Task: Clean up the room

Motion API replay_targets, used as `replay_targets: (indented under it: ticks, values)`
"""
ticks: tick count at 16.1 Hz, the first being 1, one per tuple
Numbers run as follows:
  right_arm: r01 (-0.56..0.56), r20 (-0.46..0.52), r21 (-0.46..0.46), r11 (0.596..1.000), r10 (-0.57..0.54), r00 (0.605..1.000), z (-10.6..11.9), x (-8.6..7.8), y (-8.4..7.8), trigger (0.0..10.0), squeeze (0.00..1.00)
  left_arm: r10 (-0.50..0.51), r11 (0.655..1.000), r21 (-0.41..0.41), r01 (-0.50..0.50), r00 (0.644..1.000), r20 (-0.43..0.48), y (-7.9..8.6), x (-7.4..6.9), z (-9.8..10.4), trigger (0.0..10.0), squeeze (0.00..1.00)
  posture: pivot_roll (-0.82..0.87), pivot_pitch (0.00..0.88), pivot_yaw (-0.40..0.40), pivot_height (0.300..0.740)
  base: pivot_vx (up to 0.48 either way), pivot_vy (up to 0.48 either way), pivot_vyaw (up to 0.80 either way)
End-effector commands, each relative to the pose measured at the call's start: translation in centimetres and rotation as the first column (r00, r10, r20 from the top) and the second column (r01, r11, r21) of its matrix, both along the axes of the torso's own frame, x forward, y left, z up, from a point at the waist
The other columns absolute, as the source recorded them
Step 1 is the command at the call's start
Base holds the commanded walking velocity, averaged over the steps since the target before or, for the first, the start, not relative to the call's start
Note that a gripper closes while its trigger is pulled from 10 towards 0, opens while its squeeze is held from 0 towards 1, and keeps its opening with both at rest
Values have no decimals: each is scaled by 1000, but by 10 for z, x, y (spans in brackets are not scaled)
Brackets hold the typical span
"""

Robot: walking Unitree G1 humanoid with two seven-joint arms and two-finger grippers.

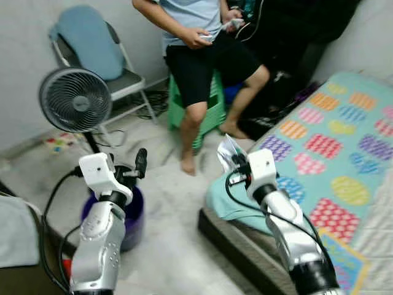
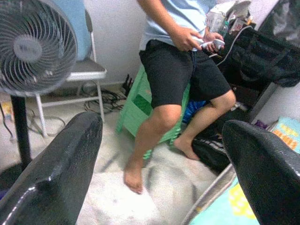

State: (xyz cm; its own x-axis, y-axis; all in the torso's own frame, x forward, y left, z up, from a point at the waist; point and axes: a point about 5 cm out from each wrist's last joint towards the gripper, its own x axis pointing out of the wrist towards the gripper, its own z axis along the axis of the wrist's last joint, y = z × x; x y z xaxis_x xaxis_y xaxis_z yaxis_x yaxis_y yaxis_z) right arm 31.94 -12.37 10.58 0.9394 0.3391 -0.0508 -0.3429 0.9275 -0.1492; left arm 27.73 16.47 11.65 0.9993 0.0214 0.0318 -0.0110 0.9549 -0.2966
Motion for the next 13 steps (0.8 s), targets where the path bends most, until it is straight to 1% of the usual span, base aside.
replay_targets:
  ticks: [1, 4, 6, 7, 9, 11, 12, 13]
  values:
    - [-36, 8, -19, 999, 36, 999, 5, 5, 3, 10000, 0, 45, 999, -5, -45, 999, 2, 4, -4, -1, 10000, 0, -26, 0, -69, 740, 0, 0, 0]
    - [-84, 38, -55, 995, 86, 996, 17, 15, 7, 10000, 0, 94, 995, -31, -94, 996, 6, 5, -6, -7, 10000, 0, -42, 0, -108, 740, 0, 0, 0]
    - [-97, 58, -52, 994, 100, 993, 25, 17, 10, 10000, 0, 103, 994, -32, -102, 995, 10, 8, -4, -8, 10000, 0, -49, 0, -98, 740, 0, 0, 0]
    - [-93, 60, -67, 993, 97, 993, 25, 17, 9, 10000, 0, 103, 994, -29, -103, 995, 10, 9, -4, -8, 10000, 0, -45, 0, -92, 740, 0, 0, 0]
    - [-86, 65, -60, 994, 90, 994, 29, 16, 10, 10000, 0, 106, 994, -20, -106, 994, 20, 13, -2, -5, 10000, 0, -40, 0, -73, 740, 0, 0, 0]
    - [-97, 65, -83, 992, 103, 993, 25, 13, 11, 10000, 0, 106, 994, -9, -106, 994, 28, 17, 0, -2, 10000, 0, -36, 0, -61, 740, 0, 0, 0]
    - [-74, 55, -101, 992, 79, 995, 18, 11, 7, 10000, 0, 104, 995, -6, -104, 994, 29, 17, -1, -2, 10000, 0, -28, 0, -61, 740, 0, 0, 800]
    - [-61, 51, -85, 994, 66, 997, 19, 11, 5, 10000, 0, 106, 994, -4, -106, 994, 29, 18, -2, -2, 10000, 0, -28, 0, -65, 740, 0, 0, 800]
